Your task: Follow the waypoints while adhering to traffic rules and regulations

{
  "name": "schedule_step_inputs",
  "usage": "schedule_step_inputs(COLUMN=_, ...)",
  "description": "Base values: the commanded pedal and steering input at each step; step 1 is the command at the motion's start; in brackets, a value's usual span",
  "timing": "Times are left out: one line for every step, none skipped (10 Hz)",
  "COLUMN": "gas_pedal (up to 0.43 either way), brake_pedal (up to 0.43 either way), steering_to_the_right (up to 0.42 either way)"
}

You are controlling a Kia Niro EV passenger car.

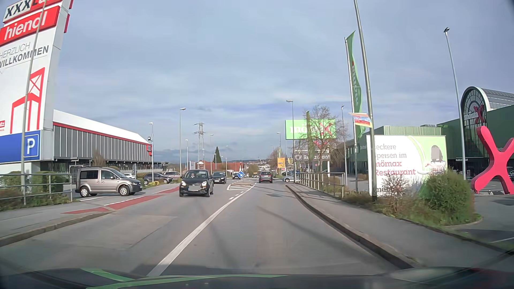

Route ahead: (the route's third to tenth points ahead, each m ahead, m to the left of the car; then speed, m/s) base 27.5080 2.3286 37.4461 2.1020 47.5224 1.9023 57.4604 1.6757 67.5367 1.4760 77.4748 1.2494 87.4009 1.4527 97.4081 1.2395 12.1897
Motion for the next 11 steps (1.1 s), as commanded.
schedule_step_inputs(gas_pedal=0.087, brake_pedal=0.000, steering_to_the_right=0.015)
schedule_step_inputs(gas_pedal=0.079, brake_pedal=0.000, steering_to_the_right=0.015)
schedule_step_inputs(gas_pedal=0.079, brake_pedal=0.000, steering_to_the_right=0.015)
schedule_step_inputs(gas_pedal=0.079, brake_pedal=0.000, steering_to_the_right=0.015)
schedule_step_inputs(gas_pedal=0.079, brake_pedal=0.000, steering_to_the_right=0.013)
schedule_step_inputs(gas_pedal=0.079, brake_pedal=0.000, steering_to_the_right=0.011)
schedule_step_inputs(gas_pedal=0.079, brake_pedal=0.000, steering_to_the_right=0.009)
schedule_step_inputs(gas_pedal=0.079, brake_pedal=0.000, steering_to_the_right=0.009)
schedule_step_inputs(gas_pedal=0.079, brake_pedal=0.000, steering_to_the_right=0.008)
schedule_step_inputs(gas_pedal=0.067, brake_pedal=0.000, steering_to_the_right=0.005)
schedule_step_inputs(gas_pedal=0.067, brake_pedal=0.000, steering_to_the_right=0.004)
